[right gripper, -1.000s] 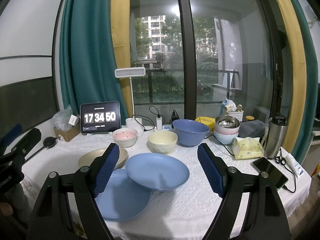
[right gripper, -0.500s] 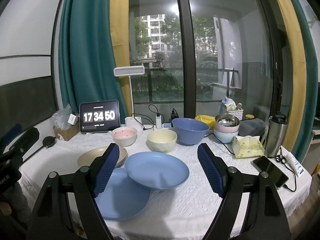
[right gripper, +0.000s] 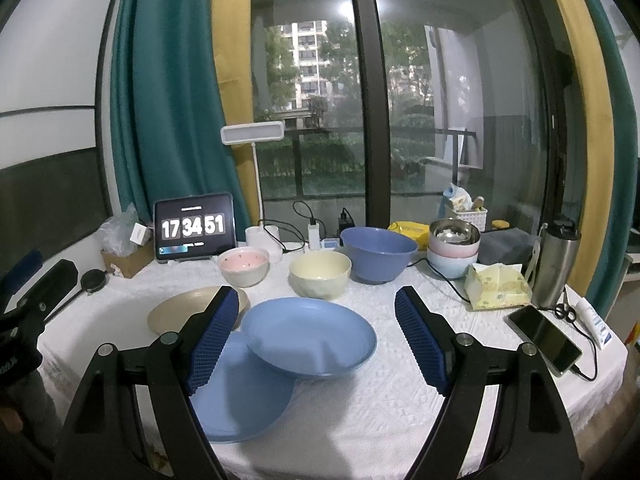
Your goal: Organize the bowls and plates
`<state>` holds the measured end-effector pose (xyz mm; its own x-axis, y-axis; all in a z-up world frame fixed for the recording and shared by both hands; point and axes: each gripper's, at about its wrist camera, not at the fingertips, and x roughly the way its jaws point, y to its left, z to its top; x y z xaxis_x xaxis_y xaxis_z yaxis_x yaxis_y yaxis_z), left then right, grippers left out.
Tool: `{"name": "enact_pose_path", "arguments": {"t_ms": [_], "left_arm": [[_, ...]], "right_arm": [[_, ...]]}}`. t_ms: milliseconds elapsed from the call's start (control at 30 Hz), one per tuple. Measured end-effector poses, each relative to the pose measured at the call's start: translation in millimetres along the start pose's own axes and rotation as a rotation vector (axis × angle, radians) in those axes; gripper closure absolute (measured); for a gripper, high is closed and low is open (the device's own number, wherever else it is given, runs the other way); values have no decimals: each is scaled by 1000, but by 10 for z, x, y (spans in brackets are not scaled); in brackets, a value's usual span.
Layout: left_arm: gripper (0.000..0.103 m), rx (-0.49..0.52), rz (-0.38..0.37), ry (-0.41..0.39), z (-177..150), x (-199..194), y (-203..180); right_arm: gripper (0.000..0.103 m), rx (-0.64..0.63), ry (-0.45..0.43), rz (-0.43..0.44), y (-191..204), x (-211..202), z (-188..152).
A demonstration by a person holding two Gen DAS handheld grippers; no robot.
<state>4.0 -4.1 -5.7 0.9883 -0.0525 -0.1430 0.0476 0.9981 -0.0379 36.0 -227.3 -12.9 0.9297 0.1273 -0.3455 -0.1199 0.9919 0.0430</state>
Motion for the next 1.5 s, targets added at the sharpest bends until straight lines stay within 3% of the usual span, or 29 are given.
{"name": "enact_pose_path", "arguments": {"t_ms": [467, 1100, 1200, 1333, 1400, 1500], "left_arm": [[1, 56, -21, 160, -189, 587, -247], [2, 147, -45, 374, -529, 1542, -676], [2, 162, -54, 407, -594, 1673, -723], [2, 182, -57, 442, -677, 1823, -788], [2, 189, -57, 461, -721, 1881, -816], [11, 197, -59, 488, -770, 1955, -851]], "right_arm": [[20, 71, 104, -25, -375, 489, -114], [20, 153, 272, 22, -737, 1331, -378], [28, 155, 310, 35, -764, 1475, -441], [29, 139, 347, 29, -763, 1620, -515], [37, 144, 374, 32, -788, 1689, -557], [41, 155, 410, 34, -828, 1786, -614]]}}
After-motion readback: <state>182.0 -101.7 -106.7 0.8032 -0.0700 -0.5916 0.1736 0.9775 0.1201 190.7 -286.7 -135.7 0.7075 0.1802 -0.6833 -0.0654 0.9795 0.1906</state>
